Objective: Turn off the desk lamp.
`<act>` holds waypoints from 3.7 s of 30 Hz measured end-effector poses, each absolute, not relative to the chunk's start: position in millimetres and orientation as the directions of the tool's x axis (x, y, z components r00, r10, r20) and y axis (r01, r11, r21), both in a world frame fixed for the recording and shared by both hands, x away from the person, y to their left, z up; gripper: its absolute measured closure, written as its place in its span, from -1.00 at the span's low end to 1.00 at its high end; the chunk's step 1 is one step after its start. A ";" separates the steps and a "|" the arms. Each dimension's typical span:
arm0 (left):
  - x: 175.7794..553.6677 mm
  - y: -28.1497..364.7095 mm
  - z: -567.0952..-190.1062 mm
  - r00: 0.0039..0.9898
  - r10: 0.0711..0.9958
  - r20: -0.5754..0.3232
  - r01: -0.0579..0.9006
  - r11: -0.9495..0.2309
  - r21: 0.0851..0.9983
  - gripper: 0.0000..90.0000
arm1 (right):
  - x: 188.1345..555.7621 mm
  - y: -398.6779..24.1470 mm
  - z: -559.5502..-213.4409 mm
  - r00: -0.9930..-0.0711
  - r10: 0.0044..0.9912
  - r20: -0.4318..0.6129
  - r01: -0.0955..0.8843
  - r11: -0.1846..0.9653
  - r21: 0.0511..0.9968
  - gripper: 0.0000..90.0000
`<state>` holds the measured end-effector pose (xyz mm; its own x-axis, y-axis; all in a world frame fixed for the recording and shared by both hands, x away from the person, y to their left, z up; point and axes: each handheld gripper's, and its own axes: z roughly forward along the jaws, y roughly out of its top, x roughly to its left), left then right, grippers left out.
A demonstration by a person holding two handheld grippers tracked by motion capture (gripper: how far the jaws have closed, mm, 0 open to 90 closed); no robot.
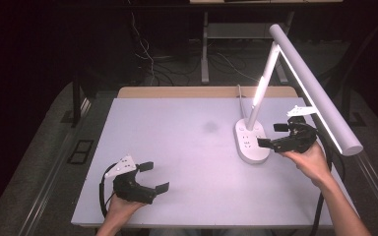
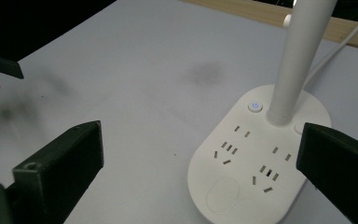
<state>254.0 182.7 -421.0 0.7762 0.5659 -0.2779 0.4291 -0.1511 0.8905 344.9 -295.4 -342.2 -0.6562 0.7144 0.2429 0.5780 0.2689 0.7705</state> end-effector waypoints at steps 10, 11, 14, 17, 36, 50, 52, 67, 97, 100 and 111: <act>254.6 183.4 -420.9 0.776 0.565 -0.279 0.429 -0.149 0.891 -1.00 | 364.9 -303.5 -354.9 -0.635 0.726 0.264 0.601 0.249 0.760 -0.99; 254.8 183.3 -421.0 0.774 0.567 -0.282 0.430 -0.145 0.891 -1.00 | 364.9 -303.5 -354.9 -0.635 0.726 0.264 0.601 0.249 0.760 -0.99; 255.3 183.2 -421.2 0.774 0.566 -0.283 0.432 -0.146 0.890 -1.00 | 372.1 -307.7 -360.1 -0.624 0.733 0.269 0.607 0.239 0.758 -0.99; 255.2 183.7 -421.2 0.774 0.567 -0.281 0.431 -0.147 0.890 -1.00 | 378.1 -310.6 -364.4 -0.612 0.740 0.279 0.617 0.225 0.754 -0.98; 255.8 185.5 -421.1 0.771 0.568 -0.288 0.435 -0.138 0.890 -1.00 | 408.1 -327.4 -392.3 -0.555 0.779 0.290 0.654 0.194 0.731 -0.13; 256.3 186.3 -421.0 0.772 0.568 -0.284 0.432 -0.142 0.891 -1.00 | 431.0 -322.7 -397.7 -0.543 0.790 0.286 0.686 0.219 0.694 0.69; 256.3 186.3 -421.0 0.773 0.568 -0.283 0.431 -0.143 0.891 -1.00 | 435.5 -319.4 -397.7 -0.544 0.790 0.282 0.687 0.226 0.691 0.85; 256.5 187.5 -420.8 0.772 0.568 -0.284 0.431 -0.140 0.891 -1.00 | 450.5 -301.1 -414.2 -0.493 0.838 0.235 0.718 0.239 0.653 1.00; 257.3 185.4 -421.3 0.774 0.565 -0.285 0.434 -0.145 0.889 -1.00 | 452.4 -299.5 -420.5 -0.485 0.841 0.239 0.721 0.230 0.653 1.00; 256.5 185.1 -421.2 0.775 0.564 -0.285 0.432 -0.144 0.890 -1.00 | 452.0 -299.3 -421.7 -0.487 0.842 0.231 0.717 0.235 0.656 1.00; 256.9 186.7 -420.8 0.770 0.568 -0.291 0.435 -0.134 0.890 -1.00 | 452.3 -297.3 -418.7 -0.477 0.848 0.229 0.726 0.234 0.647 1.00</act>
